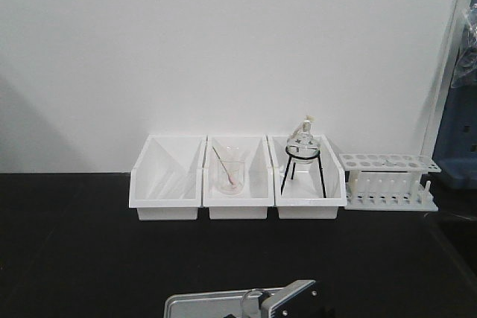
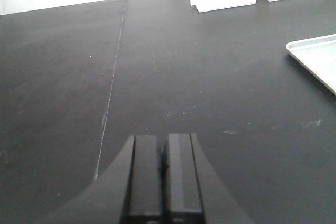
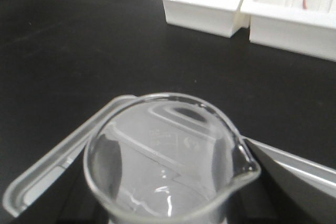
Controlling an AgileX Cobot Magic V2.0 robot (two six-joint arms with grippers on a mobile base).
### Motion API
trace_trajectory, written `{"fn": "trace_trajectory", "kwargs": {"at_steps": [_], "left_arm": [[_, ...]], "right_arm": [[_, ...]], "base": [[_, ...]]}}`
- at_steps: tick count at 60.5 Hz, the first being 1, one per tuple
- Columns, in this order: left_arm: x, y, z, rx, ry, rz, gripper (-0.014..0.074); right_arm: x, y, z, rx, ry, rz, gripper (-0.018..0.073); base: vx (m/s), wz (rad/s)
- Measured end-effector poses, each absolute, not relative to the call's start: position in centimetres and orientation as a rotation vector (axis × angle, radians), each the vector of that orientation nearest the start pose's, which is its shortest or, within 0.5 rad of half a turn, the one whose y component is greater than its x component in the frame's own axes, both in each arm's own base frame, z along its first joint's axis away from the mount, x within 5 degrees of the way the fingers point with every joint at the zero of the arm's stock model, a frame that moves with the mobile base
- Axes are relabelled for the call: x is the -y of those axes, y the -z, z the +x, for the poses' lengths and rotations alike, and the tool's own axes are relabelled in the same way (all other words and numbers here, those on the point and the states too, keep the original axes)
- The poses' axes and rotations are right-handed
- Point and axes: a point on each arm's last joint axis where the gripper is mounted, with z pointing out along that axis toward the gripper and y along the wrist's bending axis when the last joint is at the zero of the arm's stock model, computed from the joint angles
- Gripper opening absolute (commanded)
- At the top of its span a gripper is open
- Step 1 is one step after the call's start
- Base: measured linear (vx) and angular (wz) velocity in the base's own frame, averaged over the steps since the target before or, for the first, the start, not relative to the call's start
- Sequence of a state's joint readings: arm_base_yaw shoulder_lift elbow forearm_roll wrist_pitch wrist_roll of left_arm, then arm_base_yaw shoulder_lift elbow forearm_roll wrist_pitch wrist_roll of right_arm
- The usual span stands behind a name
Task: Move beaker to silver tray on left bench
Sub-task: 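Lower the beaker onto the silver tray and open the right gripper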
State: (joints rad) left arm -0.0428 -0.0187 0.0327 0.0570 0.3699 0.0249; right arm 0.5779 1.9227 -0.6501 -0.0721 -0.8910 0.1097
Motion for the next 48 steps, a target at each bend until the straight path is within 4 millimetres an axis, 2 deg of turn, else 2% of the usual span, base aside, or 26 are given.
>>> {"fn": "trace_trajectory", "kwargs": {"at_steps": [13,27,37,48], "left_arm": [[0.0,-17.0,5.2,-1.865,-0.044,0.098,0.0001],[0.0,-17.0,5.2,-1.865,-0.044,0.098,0.0001],[0.0,-17.0,5.2,-1.865,-0.044,0.098,0.0001],[0.0,-17.0,5.2,-1.865,-0.044,0.098,0.0001]], "right_arm": [[-20.3,-9.4,30.2,-1.854,-0.483,-0.528,-0.0005],[-21.1,-7.4,31.5,-1.866,-0.468,-0.539,0.0042],[-21.1,-7.2,31.9,-1.871,-0.459,-0.499,0.0158],[-21.1,-7.2,32.0,-1.871,-0.456,-0.487,0.0382]], "base": [[0.00,0.00],[0.00,0.00],[0.00,0.00],[0.00,0.00]]}}
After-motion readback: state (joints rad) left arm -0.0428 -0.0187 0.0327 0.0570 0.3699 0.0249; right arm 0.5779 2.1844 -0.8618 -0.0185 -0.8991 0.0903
